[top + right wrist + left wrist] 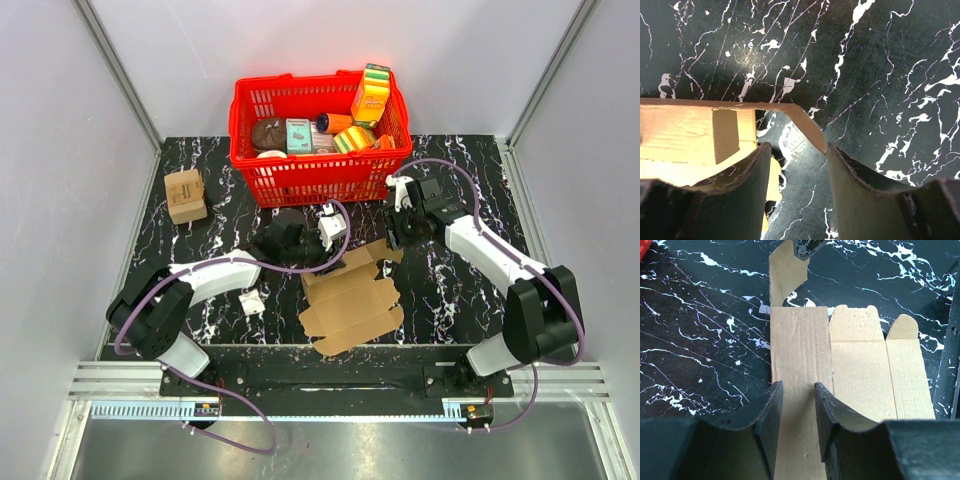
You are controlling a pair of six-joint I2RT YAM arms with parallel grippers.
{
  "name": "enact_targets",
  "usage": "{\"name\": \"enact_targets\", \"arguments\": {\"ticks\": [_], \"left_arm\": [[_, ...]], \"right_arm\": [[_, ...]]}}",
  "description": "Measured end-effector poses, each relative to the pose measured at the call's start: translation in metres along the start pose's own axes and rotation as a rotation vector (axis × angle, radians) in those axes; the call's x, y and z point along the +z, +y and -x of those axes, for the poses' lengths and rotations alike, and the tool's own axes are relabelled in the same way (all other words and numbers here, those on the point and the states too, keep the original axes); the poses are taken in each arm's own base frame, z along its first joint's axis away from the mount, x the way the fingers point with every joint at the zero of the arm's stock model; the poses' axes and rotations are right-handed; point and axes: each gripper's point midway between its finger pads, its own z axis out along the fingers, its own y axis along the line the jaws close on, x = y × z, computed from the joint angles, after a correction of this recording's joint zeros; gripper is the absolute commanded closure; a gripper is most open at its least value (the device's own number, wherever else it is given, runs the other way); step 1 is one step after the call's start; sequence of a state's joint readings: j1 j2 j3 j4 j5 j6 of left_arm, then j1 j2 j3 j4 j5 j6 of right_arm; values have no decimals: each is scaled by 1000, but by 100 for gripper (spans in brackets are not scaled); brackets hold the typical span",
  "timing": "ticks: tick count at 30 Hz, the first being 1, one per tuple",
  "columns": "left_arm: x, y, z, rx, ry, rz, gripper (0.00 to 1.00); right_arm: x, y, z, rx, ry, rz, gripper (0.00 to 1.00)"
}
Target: Fold the paper box
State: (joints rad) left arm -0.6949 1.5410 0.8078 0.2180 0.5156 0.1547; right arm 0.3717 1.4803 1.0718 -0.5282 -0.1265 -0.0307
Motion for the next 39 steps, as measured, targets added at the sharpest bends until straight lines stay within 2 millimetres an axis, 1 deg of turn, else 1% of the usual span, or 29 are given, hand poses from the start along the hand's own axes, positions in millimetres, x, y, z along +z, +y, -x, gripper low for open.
{"name": "enact_targets", "arguments": {"ticks": [8, 16, 20, 24, 29, 32, 39], "left_arm": [[1, -1, 0, 4, 0, -2, 64], [1, -1, 0, 5, 0, -4, 64], [2, -1, 0, 4, 1, -4, 64], [3, 0, 1, 5, 1, -4, 64], [3, 0, 1, 5, 2, -5, 64], [3, -1, 1, 6, 2, -6, 64], [4, -1, 1, 8, 2, -6, 64]], "right_arm": [[11, 0, -6, -41, 37, 17, 51], [13, 1, -4, -46, 38, 26, 67], [13, 1, -5, -42, 44, 26, 71], [14, 2, -10, -32, 67, 35, 76], [13, 7, -15, -13, 85, 58, 78], [13, 11, -16, 2, 89, 77, 81], [12, 21, -16, 50, 95, 122, 82]]}}
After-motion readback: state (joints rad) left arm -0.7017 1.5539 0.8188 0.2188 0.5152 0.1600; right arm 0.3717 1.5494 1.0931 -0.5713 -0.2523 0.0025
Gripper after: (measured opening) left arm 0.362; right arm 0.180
